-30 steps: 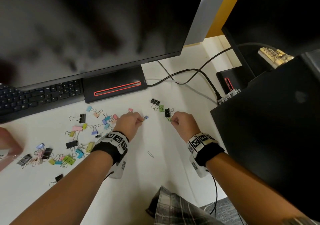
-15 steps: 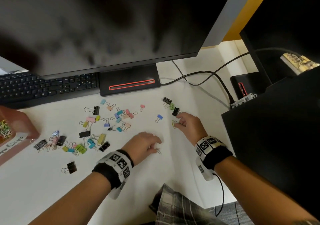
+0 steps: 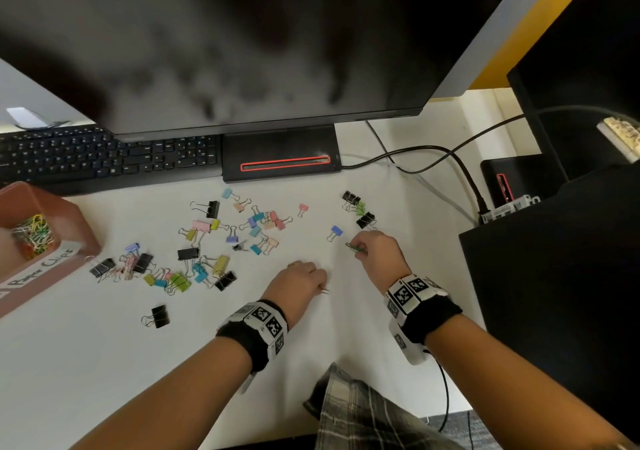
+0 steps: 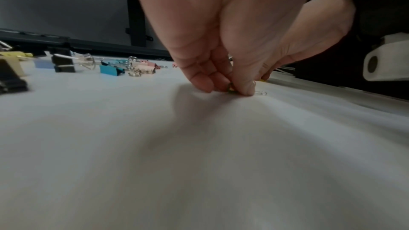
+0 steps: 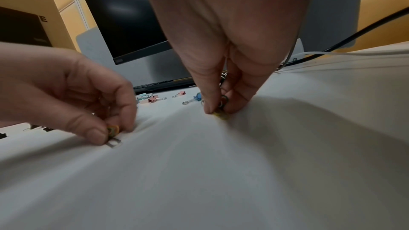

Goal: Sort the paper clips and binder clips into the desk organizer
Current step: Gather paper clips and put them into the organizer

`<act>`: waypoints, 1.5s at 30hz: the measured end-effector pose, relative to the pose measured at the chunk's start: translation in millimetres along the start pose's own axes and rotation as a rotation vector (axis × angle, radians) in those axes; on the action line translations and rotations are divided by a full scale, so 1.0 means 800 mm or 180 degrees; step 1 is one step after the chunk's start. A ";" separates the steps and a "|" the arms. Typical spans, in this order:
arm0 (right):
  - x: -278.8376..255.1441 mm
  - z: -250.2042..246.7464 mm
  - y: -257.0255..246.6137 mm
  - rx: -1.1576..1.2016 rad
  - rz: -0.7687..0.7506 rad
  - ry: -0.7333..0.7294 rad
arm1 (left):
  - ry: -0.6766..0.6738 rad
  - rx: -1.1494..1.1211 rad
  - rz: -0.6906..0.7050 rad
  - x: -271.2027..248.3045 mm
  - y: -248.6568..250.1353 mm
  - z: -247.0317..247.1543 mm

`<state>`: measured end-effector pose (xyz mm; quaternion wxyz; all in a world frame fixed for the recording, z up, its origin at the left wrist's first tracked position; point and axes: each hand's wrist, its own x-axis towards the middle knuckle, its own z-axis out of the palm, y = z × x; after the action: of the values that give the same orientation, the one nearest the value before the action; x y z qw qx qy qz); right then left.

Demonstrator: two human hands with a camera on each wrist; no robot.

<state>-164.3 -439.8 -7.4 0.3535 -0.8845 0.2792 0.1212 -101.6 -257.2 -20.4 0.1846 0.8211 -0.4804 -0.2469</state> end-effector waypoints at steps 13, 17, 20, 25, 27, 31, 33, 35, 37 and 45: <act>-0.023 0.033 -0.014 -0.0163 -0.0168 -0.0374 | -0.0406 0.0070 -0.0589 -0.013 -0.004 -0.001; -0.029 0.035 -0.022 -0.0152 -0.0386 -0.0607 | 0.0278 -0.0565 -0.0726 -0.045 -0.030 -0.026; -0.018 0.036 -0.055 -0.0051 -0.0656 -0.0651 | 0.0849 -0.0687 -0.0830 -0.089 -0.063 -0.055; 0.028 0.057 -0.151 0.0163 -0.1045 -0.0300 | 0.1235 -0.0589 -0.1835 -0.175 -0.139 -0.095; 0.045 0.075 -0.191 0.0257 -0.1056 -0.0273 | 0.1136 -0.0653 -0.2222 -0.203 -0.162 -0.106; 0.054 0.124 -0.264 0.0206 -0.1320 -0.0534 | 0.0937 -0.0756 -0.2332 -0.223 -0.192 -0.117; 0.048 0.151 -0.287 -0.0017 -0.1489 -0.0879 | 0.0800 -0.0826 -0.2180 -0.222 -0.201 -0.119; 0.043 0.169 -0.294 -0.0223 -0.1439 -0.1102 | 0.0581 -0.0891 -0.1976 -0.220 -0.207 -0.119; 0.040 0.173 -0.290 -0.0201 -0.1229 -0.0991 | 0.0391 -0.0937 -0.1755 -0.223 -0.213 -0.118; 0.011 0.154 -0.270 0.0194 -0.0538 -0.0468 | 0.0550 -0.1144 -0.1640 -0.261 -0.249 -0.141</act>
<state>-33.8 -229.6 21.0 0.4086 -0.8825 0.1805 0.1470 16.1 27.7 11.4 0.2981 0.8878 -0.1881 -0.2957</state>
